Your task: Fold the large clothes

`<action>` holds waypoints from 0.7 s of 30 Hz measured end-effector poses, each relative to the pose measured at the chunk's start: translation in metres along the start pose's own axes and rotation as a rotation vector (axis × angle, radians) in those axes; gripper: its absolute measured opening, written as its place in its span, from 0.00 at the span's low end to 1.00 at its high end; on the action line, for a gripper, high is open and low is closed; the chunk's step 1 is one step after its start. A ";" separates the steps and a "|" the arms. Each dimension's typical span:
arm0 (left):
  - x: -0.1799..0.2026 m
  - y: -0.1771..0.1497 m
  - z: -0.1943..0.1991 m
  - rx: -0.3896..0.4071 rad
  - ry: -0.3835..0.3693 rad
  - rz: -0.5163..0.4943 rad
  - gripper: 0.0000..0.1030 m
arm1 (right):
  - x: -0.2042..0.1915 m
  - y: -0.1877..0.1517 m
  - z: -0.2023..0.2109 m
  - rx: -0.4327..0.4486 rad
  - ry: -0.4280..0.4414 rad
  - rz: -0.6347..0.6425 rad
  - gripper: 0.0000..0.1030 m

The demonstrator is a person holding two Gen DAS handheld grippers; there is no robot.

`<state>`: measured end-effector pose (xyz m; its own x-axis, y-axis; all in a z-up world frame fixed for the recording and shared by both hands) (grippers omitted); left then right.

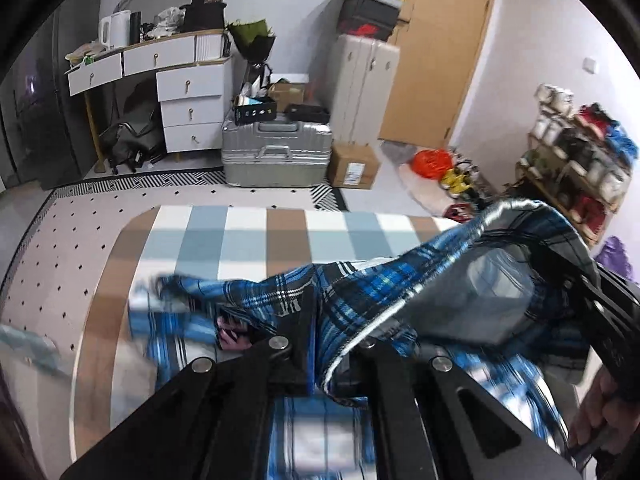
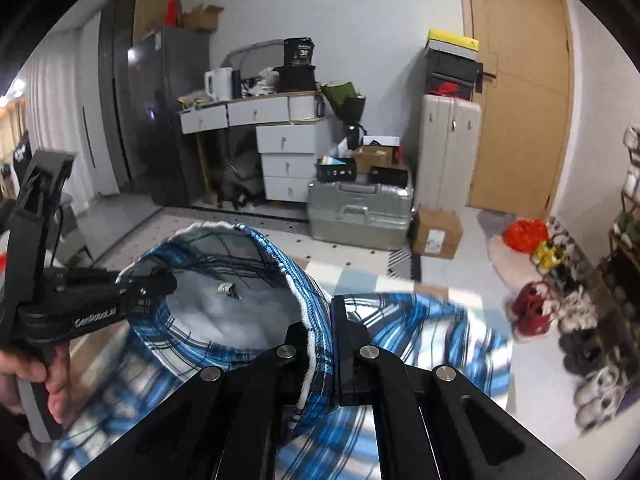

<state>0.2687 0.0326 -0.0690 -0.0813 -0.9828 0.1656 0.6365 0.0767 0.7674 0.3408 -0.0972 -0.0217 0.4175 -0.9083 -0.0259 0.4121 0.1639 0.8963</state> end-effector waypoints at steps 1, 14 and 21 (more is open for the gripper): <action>0.002 -0.011 0.010 0.003 -0.005 -0.011 0.00 | -0.003 -0.010 0.015 0.006 -0.003 0.001 0.03; 0.009 -0.132 0.042 -0.083 -0.018 -0.019 0.00 | -0.044 -0.154 0.098 -0.025 -0.097 -0.030 0.03; 0.012 -0.157 0.024 -0.137 -0.034 -0.056 0.00 | -0.043 -0.204 0.090 -0.163 -0.117 -0.052 0.06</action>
Point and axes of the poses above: each gripper's, at about its wrist camera, not at the fingertips, and z roughly against the way its jaws point, x to its right, y to its top, the point moved 8 cm from there along -z, roughly the way its jaws point, and after that the axes turned 5 degrees about x, right-handed, at the moved point
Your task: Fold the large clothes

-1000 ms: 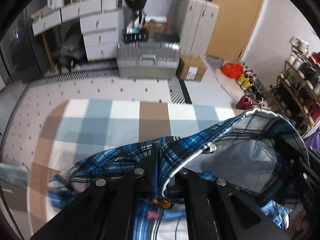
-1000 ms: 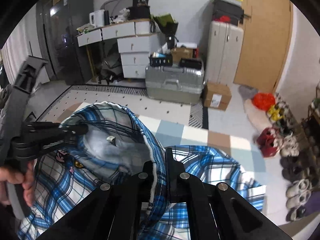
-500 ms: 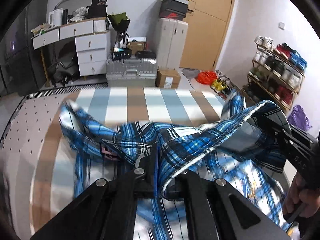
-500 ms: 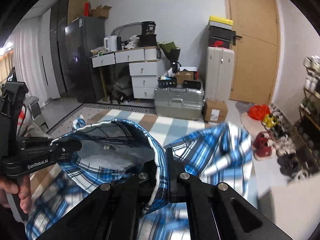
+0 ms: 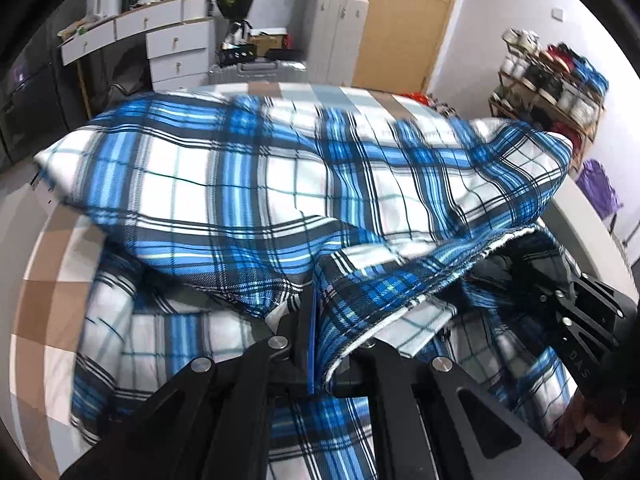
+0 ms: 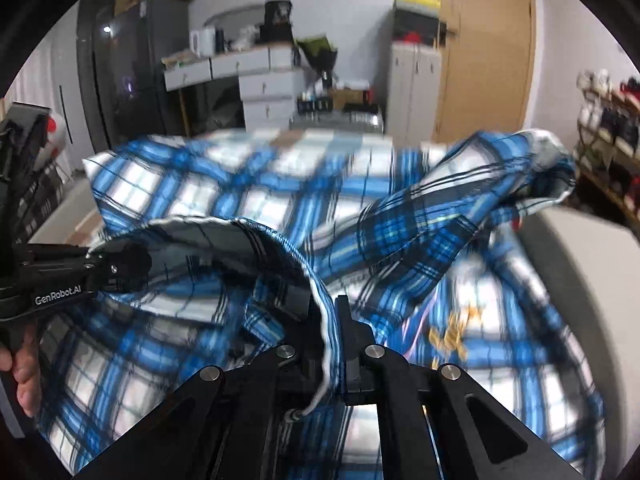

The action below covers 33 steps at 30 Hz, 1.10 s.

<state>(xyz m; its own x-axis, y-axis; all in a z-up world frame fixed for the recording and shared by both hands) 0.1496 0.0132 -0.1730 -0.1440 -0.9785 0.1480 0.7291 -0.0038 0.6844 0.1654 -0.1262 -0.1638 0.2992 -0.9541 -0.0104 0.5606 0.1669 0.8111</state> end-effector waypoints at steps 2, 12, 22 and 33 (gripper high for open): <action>0.003 0.000 -0.007 -0.014 -0.026 0.002 0.00 | 0.003 -0.007 -0.003 -0.036 0.000 -0.002 0.07; 0.009 -0.012 -0.011 -0.069 -0.101 -0.040 0.07 | 0.014 -0.021 0.033 -0.116 0.136 -0.038 0.61; 0.019 0.011 0.055 0.025 -0.305 -0.023 0.18 | 0.057 0.074 0.071 0.091 0.038 0.008 0.77; 0.016 0.024 0.066 0.052 -0.384 -0.023 0.19 | 0.125 0.087 -0.061 -0.291 -0.154 -0.010 0.30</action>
Point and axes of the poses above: each gripper's, at about its wrist camera, not at the fingertips, and z roughly against the way its jaws point, x to its right, y to its top, the point moved 8 cm from there along -z, roughly the way its jaws point, and after that the axes turned 5 degrees about x, right-handed, at the moved point
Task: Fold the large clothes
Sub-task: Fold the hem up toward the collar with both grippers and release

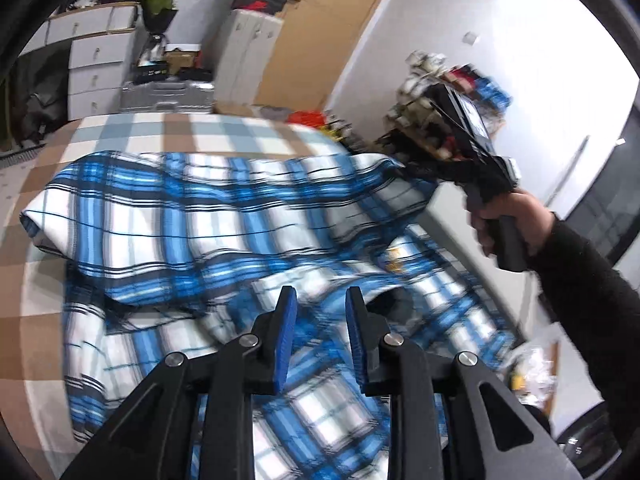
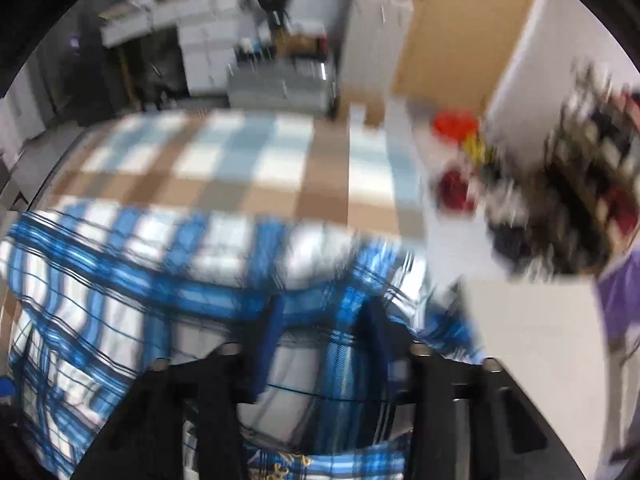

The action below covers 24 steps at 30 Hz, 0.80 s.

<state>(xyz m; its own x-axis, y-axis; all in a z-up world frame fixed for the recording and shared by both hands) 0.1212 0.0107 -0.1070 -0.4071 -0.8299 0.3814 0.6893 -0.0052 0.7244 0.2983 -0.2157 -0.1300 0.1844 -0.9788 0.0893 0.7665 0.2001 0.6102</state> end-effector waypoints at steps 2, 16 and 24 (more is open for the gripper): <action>-0.008 -0.005 -0.008 -0.024 0.000 0.029 0.19 | 0.008 -0.024 -0.021 -0.059 0.015 -0.039 0.30; -0.013 0.030 0.017 0.059 0.125 -0.012 0.19 | -0.004 -0.095 0.031 0.064 0.186 -0.231 0.64; -0.055 0.084 0.021 0.058 0.223 0.114 0.70 | -0.067 -0.139 0.113 0.214 0.478 -0.403 0.74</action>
Point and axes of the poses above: each gripper's, at about its wrist camera, not at the fingertips, and z roughly against the way its jaws point, x to its right, y to its top, the point moved 8 cm from there along -z, roughly the way its jaws point, and after that the axes turned 5 degrees about x, right-handed, at the moved point
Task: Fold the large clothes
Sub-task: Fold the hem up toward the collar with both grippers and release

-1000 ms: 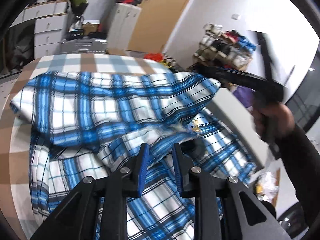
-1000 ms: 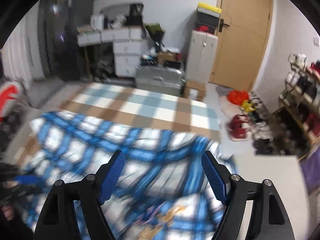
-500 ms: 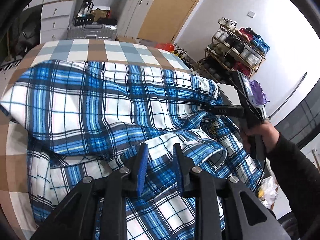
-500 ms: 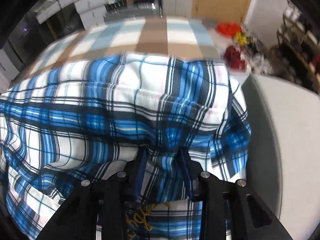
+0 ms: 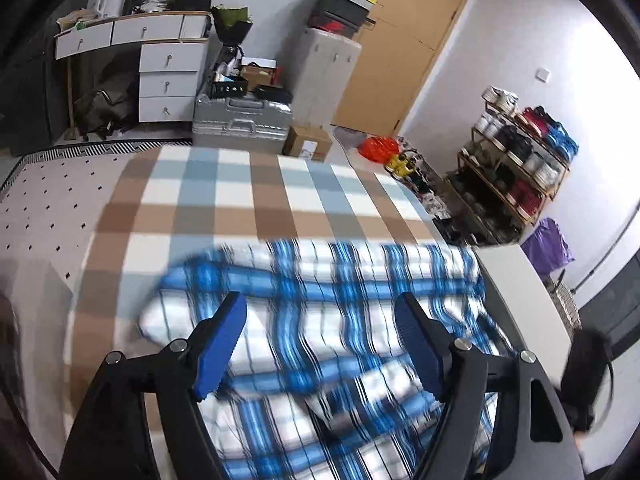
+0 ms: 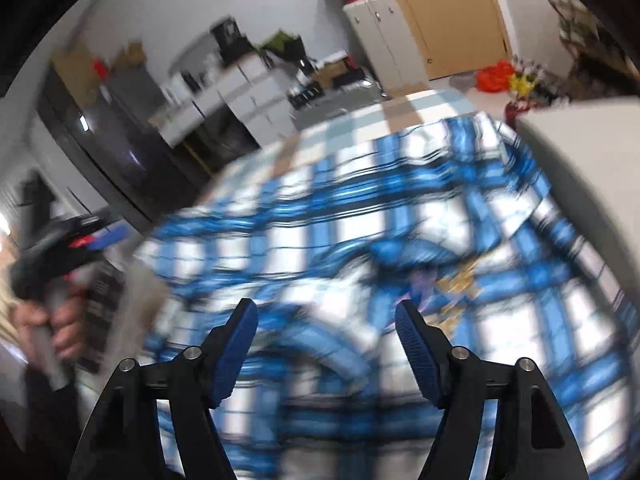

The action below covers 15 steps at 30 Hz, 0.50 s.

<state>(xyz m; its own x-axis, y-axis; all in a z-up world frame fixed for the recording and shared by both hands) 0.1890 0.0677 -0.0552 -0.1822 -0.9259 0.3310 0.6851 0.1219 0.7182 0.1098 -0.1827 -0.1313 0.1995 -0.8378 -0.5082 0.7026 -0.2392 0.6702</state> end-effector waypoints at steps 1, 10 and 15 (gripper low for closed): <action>-0.004 0.007 -0.004 -0.004 0.009 0.010 0.70 | -0.004 -0.005 0.006 0.018 0.033 -0.033 0.76; -0.033 -0.012 -0.063 -0.242 -0.058 0.067 0.70 | -0.010 -0.011 0.018 0.097 0.077 0.001 0.80; -0.034 -0.058 -0.093 -0.362 -0.064 0.061 0.70 | -0.006 -0.011 0.014 0.087 0.097 -0.005 0.80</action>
<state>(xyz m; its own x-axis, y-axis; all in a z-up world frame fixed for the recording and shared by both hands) 0.2211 0.0585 -0.1646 -0.1691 -0.8952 0.4124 0.8989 0.0315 0.4369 0.0914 -0.1818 -0.1287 0.2640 -0.7861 -0.5589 0.6426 -0.2887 0.7097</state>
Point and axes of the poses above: each gripper's, at about its wrist camera, not at the fingertips, and z roughly against the way its jaws point, x to its right, y to its top, the point moved 8 cm from there along -z, roughly the way its jaws point, and after that the axes turned 5 degrees about x, right-handed, at the moved point
